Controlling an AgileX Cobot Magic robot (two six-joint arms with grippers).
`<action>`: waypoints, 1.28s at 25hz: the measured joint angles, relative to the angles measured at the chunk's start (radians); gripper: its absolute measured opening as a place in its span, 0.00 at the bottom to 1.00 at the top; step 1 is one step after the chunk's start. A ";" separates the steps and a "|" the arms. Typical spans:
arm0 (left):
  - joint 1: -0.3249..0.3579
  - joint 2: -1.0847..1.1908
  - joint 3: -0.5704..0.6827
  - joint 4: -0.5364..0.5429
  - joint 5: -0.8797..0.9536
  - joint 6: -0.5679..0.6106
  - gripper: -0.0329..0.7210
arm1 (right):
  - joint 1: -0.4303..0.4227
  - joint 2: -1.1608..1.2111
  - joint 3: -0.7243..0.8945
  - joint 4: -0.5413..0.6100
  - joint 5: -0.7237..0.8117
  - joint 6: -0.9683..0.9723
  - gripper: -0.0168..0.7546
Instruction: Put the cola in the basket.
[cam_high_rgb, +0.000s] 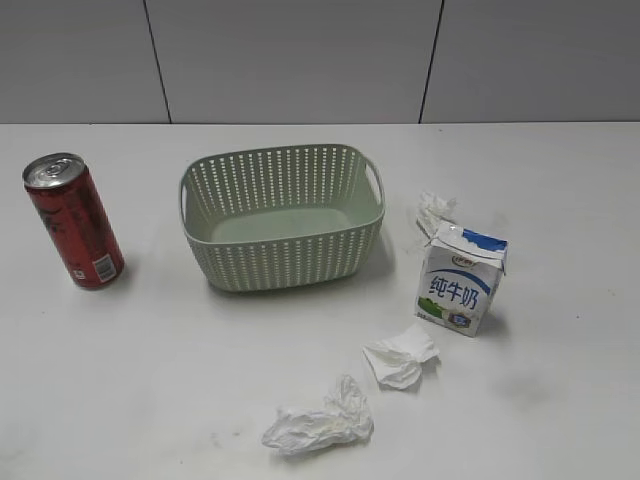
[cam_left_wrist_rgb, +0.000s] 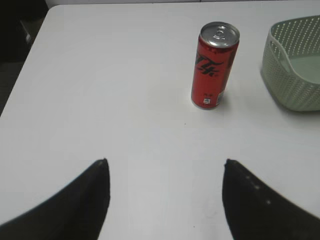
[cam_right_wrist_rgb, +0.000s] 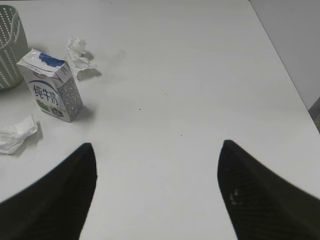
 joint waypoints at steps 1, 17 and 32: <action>0.000 0.032 -0.017 -0.004 -0.001 0.002 0.75 | 0.000 0.000 0.000 0.000 0.000 0.000 0.76; 0.000 0.638 -0.445 -0.334 0.006 0.253 0.75 | 0.000 0.000 0.000 0.000 0.000 0.000 0.76; -0.151 1.224 -0.787 -0.182 0.094 0.316 0.81 | 0.000 0.000 0.000 0.000 0.000 0.000 0.76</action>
